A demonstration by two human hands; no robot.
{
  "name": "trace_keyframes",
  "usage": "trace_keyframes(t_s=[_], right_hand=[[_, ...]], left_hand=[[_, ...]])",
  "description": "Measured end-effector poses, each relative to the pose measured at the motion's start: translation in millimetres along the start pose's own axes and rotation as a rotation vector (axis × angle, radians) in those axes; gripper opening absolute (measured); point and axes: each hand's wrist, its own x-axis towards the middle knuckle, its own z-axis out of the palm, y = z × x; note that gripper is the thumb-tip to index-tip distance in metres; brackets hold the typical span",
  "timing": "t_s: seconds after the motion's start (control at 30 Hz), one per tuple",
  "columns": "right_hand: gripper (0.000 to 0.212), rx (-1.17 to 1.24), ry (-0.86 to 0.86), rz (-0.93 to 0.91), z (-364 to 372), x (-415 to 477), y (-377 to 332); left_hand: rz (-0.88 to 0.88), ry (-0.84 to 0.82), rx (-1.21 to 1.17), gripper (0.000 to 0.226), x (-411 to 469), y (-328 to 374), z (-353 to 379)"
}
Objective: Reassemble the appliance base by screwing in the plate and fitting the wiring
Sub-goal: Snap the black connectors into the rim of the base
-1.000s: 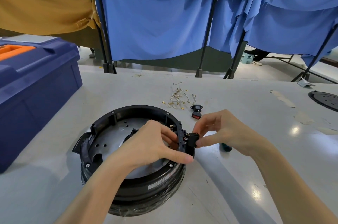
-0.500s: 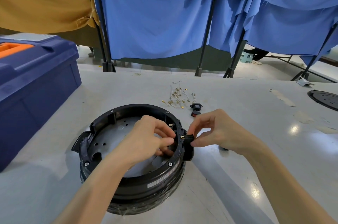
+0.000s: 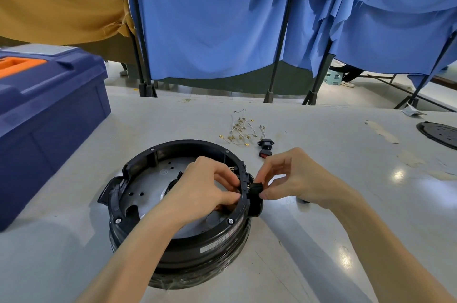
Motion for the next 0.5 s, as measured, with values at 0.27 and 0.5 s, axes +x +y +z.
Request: trace_keyframes(t_s=[0.27,0.5], right_hand=[[0.017,-0.027,0.016,-0.001,0.8,0.5,-2.4],[0.017,-0.056,0.001,0.011,0.6,0.4,-3.7]], left_hand=[[-0.007,0.003,-0.061,0.014,-1.6,1.8,2.1],[-0.006,0.009,-0.061,0.015,-1.8,2.8,2.3]])
